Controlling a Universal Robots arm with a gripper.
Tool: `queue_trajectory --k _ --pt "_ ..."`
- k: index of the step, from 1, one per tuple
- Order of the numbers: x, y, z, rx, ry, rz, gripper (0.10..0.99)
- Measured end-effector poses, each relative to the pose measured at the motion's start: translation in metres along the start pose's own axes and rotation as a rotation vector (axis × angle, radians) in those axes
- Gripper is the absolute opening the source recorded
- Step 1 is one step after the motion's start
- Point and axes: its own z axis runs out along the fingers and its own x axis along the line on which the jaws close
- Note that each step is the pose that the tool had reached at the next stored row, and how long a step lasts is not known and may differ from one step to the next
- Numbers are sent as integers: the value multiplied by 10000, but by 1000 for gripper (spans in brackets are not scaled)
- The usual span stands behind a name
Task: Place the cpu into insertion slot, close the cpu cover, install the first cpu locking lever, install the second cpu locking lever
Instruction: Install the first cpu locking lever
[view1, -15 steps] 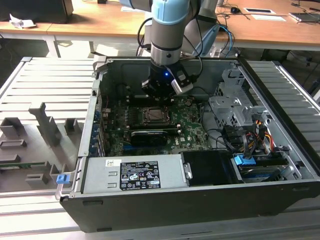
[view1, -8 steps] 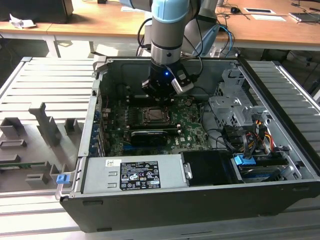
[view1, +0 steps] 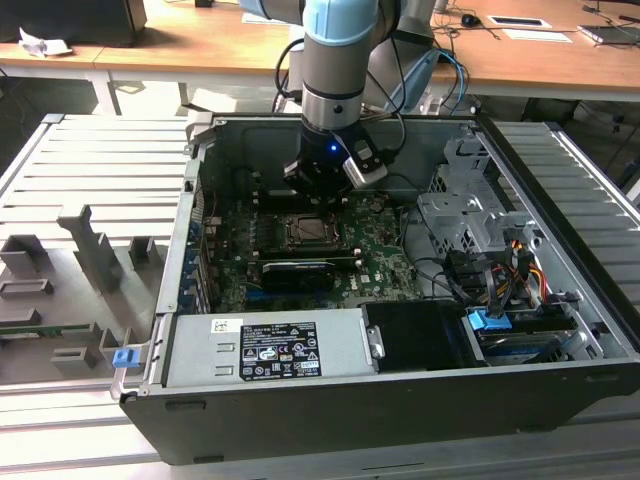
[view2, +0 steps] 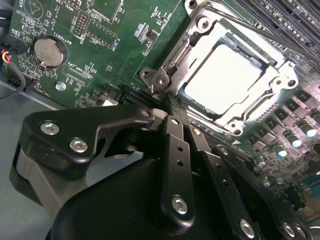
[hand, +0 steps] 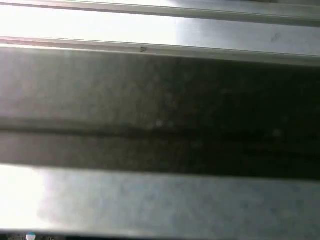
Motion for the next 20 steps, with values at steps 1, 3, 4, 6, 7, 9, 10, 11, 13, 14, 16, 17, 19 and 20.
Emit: queue_trajectory --k 1,3,4,6,7,9,10,11,13,14,16,17,19,20 --pt "0 0 4 22 2 -1 106" --pt "-1 0 10 46 4 -2 106" --pt "-1 -1 13 52 5 -1 106" --pt "-2 -1 19 54 5 1 106" --pt "-3 -2 22 53 5 0 106" --pt "-5 -2 27 6 1 0 106" --pt "-6 -1 30 -38 -3 -1 106" --pt "-6 -2 31 -73 -6 0 106" --pt "-6 -1 31 -125 -9 2 106" --pt "-6 -1 32 -128 -9 2 106" --pt "-6 -1 22 -128 -10 3 106" --pt "-6 1 11 -134 -13 2 106" --pt "-7 3 -40 -127 -8 2 106" --pt "-7 4 -57 -127 -8 2 106"
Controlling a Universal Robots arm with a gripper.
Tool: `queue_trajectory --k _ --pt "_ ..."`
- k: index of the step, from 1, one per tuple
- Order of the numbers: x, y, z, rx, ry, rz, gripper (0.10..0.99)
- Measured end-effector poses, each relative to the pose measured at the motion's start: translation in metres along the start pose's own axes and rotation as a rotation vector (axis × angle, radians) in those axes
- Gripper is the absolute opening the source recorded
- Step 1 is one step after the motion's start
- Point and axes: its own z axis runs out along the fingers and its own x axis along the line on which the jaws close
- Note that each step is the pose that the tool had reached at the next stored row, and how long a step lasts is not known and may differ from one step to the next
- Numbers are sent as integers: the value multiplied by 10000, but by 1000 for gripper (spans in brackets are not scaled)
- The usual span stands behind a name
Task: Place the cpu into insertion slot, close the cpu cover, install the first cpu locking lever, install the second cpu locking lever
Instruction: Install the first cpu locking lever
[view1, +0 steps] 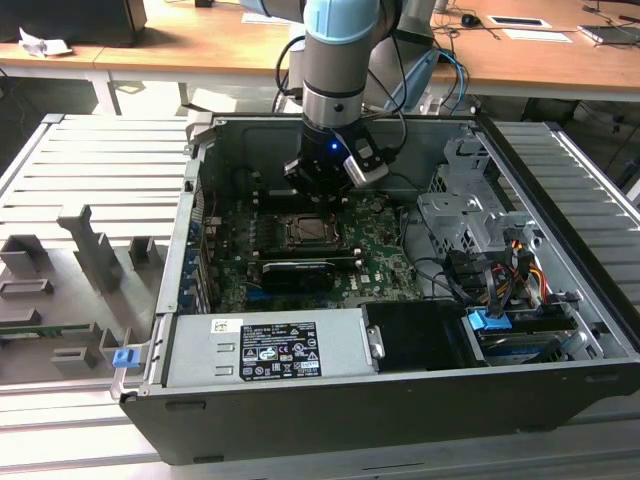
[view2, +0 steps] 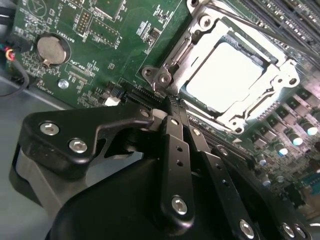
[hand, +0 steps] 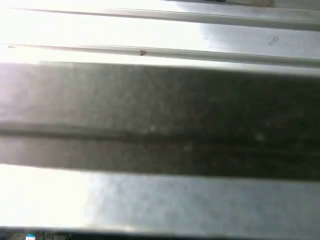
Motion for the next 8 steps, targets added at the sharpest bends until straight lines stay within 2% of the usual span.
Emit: queue_trajectory --k 2,8 --pt "0 2 -28 3 1 0 106" --pt "1 -26 -31 2 1 -1 106"
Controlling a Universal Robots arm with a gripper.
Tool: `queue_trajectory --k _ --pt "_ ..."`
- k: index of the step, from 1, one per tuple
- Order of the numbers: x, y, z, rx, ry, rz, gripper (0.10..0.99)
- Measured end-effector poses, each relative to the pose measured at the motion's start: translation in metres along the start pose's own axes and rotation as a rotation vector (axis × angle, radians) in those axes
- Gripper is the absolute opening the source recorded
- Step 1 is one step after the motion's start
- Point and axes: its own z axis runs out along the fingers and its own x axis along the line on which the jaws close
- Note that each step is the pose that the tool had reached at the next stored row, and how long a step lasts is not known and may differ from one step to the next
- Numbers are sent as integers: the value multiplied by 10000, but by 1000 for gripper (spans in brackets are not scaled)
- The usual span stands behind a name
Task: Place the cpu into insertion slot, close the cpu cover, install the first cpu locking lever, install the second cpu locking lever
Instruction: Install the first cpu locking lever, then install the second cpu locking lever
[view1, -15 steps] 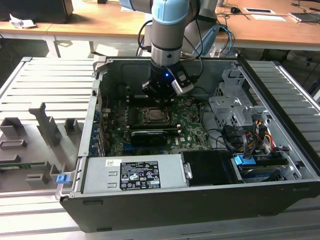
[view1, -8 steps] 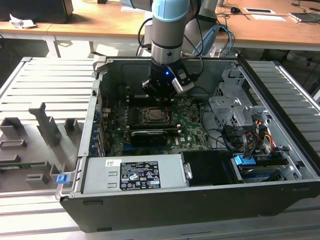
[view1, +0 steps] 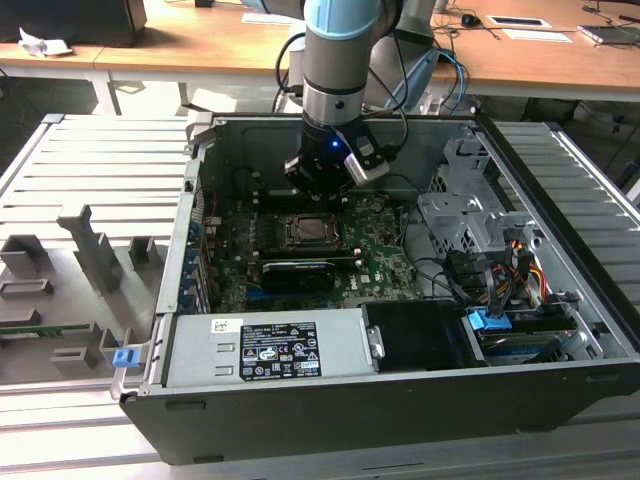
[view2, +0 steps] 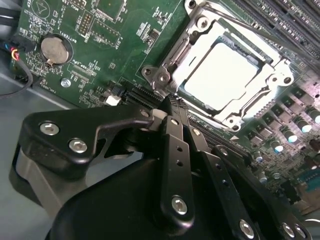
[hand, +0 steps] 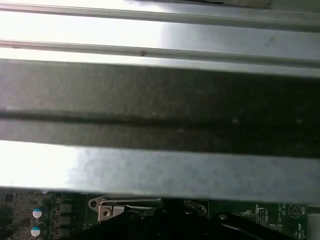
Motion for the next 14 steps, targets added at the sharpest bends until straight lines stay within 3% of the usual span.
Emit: queue_trajectory --k 14 --pt "5 -83 -19 1 -2 22 106"
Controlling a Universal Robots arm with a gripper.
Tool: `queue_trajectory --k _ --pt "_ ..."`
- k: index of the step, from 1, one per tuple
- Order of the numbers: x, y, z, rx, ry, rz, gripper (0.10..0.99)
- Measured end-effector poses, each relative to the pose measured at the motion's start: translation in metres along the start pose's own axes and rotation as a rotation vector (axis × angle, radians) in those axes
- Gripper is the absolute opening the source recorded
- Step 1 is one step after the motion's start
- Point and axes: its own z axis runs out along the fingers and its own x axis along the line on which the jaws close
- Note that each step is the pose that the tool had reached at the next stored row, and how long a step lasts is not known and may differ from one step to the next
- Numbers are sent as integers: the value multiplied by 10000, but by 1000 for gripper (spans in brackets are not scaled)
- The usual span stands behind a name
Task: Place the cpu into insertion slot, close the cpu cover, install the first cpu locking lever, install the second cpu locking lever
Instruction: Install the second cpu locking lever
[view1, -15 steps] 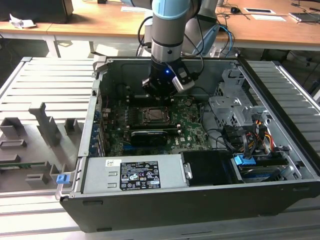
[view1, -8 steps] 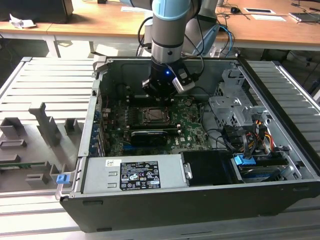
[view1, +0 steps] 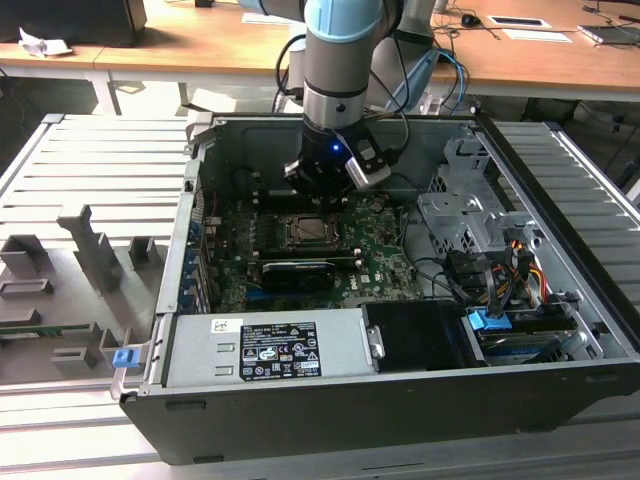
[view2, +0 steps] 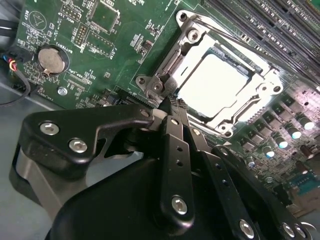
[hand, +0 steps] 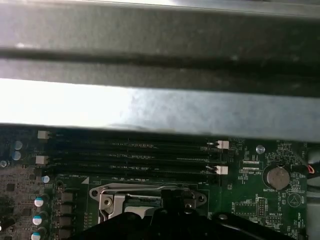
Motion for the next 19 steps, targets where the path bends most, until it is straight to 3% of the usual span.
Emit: queue_trajectory --k 7,19 --pt "-1 4 -62 0 -3 37 106" --pt "2 -63 -67 0 -4 53 106"
